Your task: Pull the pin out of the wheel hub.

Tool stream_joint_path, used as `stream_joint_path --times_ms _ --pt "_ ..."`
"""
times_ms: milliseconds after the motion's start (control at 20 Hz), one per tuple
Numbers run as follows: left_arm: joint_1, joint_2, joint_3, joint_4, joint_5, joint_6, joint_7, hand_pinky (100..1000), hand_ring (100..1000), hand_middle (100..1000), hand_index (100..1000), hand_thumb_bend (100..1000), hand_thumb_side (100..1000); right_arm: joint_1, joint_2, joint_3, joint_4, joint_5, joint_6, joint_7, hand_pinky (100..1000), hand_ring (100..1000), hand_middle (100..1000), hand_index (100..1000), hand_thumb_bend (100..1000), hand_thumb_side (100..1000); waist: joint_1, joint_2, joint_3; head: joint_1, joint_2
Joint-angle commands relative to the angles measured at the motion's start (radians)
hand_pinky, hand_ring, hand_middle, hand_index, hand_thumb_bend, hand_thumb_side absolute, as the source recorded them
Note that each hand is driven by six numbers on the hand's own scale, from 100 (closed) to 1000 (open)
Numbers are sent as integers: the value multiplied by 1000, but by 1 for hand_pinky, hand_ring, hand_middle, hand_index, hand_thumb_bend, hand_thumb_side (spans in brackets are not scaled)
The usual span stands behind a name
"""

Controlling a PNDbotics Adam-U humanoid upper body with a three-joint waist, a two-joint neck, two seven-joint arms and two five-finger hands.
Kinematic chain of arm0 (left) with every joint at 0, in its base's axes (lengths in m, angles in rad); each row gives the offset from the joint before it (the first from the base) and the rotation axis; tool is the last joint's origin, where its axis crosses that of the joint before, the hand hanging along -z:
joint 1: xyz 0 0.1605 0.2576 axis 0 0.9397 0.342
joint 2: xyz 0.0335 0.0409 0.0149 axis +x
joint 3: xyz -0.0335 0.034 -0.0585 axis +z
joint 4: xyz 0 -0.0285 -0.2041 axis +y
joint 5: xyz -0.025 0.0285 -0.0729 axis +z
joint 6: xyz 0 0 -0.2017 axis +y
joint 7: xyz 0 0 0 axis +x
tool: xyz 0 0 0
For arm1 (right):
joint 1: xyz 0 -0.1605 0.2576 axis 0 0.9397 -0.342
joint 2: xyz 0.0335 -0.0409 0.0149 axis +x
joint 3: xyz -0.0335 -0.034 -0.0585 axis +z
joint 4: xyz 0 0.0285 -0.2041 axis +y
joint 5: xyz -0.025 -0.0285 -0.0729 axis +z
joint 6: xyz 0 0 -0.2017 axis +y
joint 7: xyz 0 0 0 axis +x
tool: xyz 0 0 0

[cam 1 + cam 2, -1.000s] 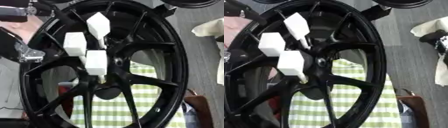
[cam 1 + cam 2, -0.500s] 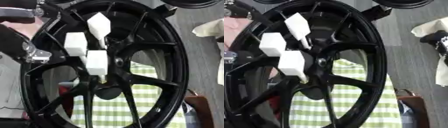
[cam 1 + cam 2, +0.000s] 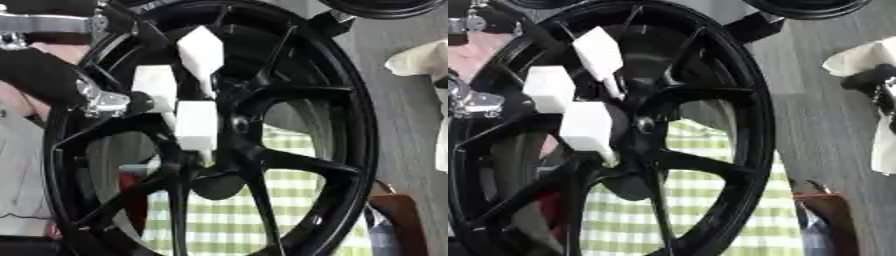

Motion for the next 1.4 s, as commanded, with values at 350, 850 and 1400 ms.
stream_joint_path --times_ms 350,850,1400 --pt "-15 8 2 -8 -19 21 -31 947 923 798 931 381 799 -2 -12 -5 -22 -6 3 -4 974 786 648 656 100 757 -4 -24 -4 11 -9" --pt "-4 -5 -3 -8 -49 29 -52 942 921 797 926 354 755 -4 -8 -3 -25 -8 4 -3 974 785 648 655 100 759 -6 -19 -13 20 -15" --pt "6 -15 -6 -8 -83 49 -59 930 902 784 910 278 689 -4 -3 -2 -25 -9 4 -1 975 786 649 656 100 762 -10 -11 -19 29 -22"
